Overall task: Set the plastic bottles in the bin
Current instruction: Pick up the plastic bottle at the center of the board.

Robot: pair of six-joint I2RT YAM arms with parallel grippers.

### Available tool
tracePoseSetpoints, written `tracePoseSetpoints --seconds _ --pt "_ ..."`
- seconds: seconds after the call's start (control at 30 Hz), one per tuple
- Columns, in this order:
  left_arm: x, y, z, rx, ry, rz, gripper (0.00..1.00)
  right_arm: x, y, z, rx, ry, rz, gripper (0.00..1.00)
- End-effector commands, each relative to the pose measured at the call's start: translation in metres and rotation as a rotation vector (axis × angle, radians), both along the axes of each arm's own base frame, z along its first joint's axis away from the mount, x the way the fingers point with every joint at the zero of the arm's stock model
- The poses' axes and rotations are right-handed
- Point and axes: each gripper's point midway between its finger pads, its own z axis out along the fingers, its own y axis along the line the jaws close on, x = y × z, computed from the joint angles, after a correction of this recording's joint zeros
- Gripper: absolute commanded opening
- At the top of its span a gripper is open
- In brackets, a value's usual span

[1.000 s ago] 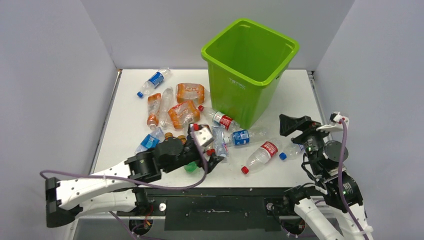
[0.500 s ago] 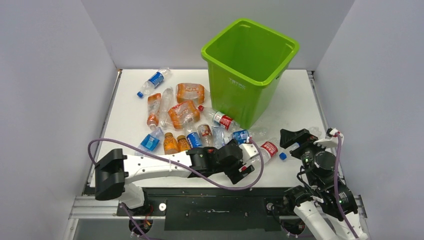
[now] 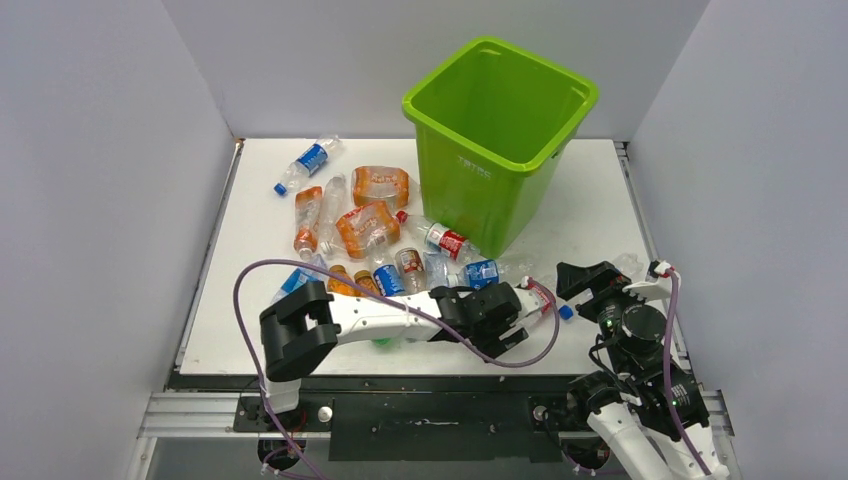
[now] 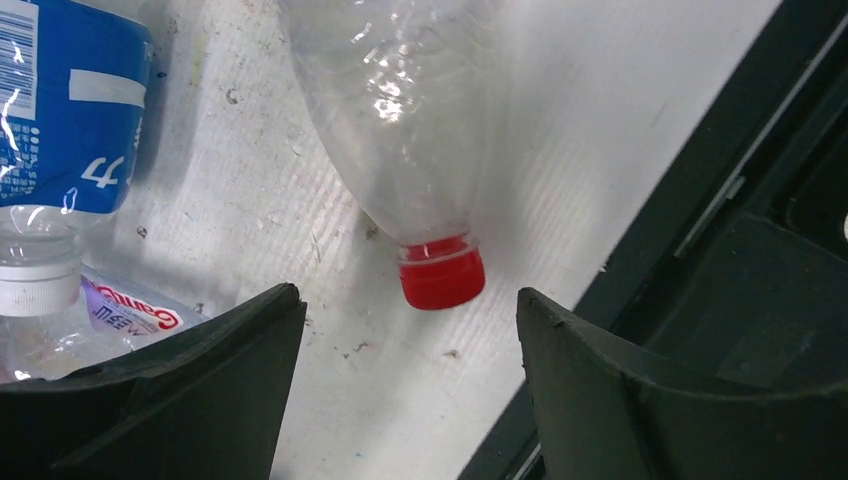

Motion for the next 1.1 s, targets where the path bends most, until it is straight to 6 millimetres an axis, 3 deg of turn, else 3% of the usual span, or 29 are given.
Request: tracePoseSetpoints --seconds 0.0,0.43,0.6,0.67,0.8,0.93,1.07 --pt "0.010 -0.019 0.011 -0.043 0.008 0.002 0.75 0.001 0.003 0.008 0.018 -0.030 0.013 0.90" --pt "0.011 -0.025 -0.020 -0.012 0.044 -0.018 0.65 -0.001 0.002 0.010 0.026 -0.044 0.008 0.90" --pt "0.011 -0.027 -0.020 -0.036 0.039 -0.027 0.52 -0.002 0.001 0.009 0.031 -0.044 0.005 0.90" --pt "0.011 -0.028 -0.018 -0.053 0.034 -0.027 0.42 -0.003 0.001 0.010 0.035 -0.045 0.006 0.90" --pt "0.012 -0.028 -0.005 -0.102 0.006 -0.016 0.22 -0.004 0.002 0.012 0.038 -0.047 0.009 0.90" --pt "0.006 -0.013 0.028 -0.141 -0.081 0.001 0.00 -0.010 0.008 0.030 0.052 -0.097 0.059 0.90" --pt "-0.001 0.023 0.063 -0.173 -0.135 0.045 0.00 -0.018 0.013 0.059 0.034 -0.166 0.121 0.90"
